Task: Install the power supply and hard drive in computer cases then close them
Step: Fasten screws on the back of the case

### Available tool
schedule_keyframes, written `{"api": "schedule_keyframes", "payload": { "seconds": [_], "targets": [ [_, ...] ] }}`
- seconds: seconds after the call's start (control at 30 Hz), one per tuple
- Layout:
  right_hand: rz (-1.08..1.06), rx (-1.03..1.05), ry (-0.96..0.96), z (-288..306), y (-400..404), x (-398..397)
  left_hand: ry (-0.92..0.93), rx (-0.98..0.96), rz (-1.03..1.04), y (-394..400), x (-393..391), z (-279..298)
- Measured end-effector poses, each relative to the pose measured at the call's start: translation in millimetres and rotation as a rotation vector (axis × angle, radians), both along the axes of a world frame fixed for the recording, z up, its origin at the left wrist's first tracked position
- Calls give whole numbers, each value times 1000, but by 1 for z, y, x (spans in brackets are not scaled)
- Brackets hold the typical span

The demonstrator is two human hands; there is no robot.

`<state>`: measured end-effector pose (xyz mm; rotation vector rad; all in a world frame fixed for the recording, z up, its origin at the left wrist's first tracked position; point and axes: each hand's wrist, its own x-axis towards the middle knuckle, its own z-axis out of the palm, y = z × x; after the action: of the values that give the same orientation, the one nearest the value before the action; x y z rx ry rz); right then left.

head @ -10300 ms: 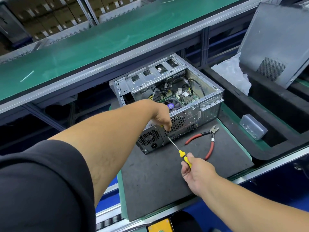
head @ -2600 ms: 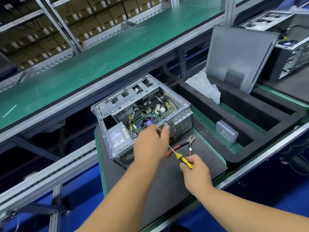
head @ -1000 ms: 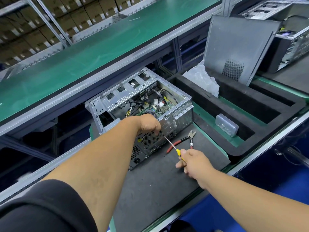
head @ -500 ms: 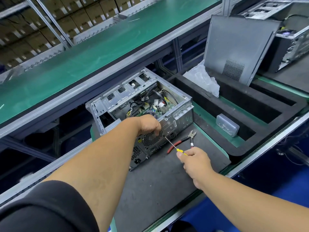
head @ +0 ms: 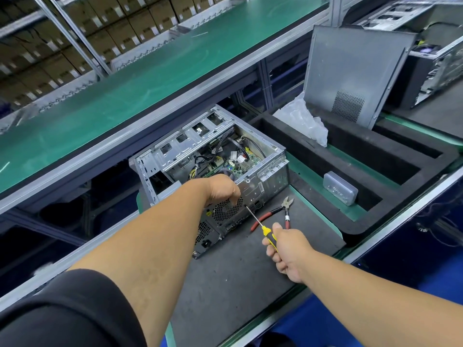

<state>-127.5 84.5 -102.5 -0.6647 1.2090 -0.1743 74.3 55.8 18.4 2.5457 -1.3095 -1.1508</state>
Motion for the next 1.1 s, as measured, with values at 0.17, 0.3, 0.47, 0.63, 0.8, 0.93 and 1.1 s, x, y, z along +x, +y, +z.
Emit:
{"api": "schedule_keyframes", "payload": {
  "seconds": [0.17, 0.3, 0.47, 0.63, 0.8, 0.93, 1.1],
  "targets": [
    [-42, -298, -3, -8, -2, -4, -34, 8, -47, -1, 0, -1],
    [13, -360, 76, -7, -9, -8, -65, 35, -114, -3, 0, -1],
    [98, -145, 121, 3, -14, -1, -54, 23, -95, -3, 1, -1],
    [31, -246, -15, -1, -10, -6, -56, 21, -107, -2, 0, -1],
    [75, -346, 49, 1, -17, -8, -57, 33, -108, -2, 0, 0],
    [139, -170, 81, 7, -17, -2, -64, 33, -86, -4, 1, -1],
    [114, -275, 34, -1, -13, -4, -76, 32, -83, -3, 1, -3]
  ]
}}
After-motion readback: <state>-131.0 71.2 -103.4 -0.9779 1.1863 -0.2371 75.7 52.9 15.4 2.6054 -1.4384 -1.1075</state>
